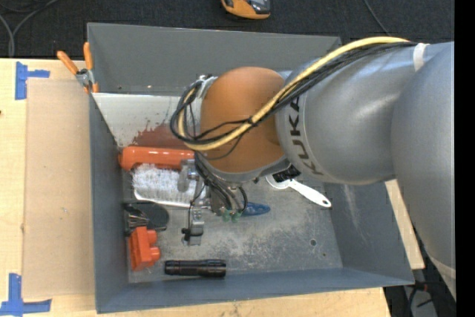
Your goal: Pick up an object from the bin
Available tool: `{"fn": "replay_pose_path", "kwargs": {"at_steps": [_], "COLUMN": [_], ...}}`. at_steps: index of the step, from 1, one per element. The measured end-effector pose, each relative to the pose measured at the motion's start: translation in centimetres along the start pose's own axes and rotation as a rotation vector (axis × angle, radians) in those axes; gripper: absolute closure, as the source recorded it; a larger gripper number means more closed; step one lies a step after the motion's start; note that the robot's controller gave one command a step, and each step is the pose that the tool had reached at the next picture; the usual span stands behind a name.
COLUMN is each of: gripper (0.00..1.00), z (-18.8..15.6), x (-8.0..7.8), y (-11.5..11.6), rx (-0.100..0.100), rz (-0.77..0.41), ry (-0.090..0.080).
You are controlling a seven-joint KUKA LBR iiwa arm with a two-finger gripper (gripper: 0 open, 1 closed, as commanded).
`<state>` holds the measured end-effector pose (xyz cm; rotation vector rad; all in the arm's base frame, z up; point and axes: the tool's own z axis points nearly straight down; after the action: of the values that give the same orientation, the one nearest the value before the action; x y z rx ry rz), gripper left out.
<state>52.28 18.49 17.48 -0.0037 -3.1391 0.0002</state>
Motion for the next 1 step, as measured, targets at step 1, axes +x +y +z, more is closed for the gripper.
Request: {"fn": "replay_pose_path", "kwargs": {"at_steps": [1], "gripper": [0.0], "z": [10.4], "x": [-5.4], "y": [-4.76], "rx": [0.001], "rz": [-0.014], "ry": [-0.001]}}
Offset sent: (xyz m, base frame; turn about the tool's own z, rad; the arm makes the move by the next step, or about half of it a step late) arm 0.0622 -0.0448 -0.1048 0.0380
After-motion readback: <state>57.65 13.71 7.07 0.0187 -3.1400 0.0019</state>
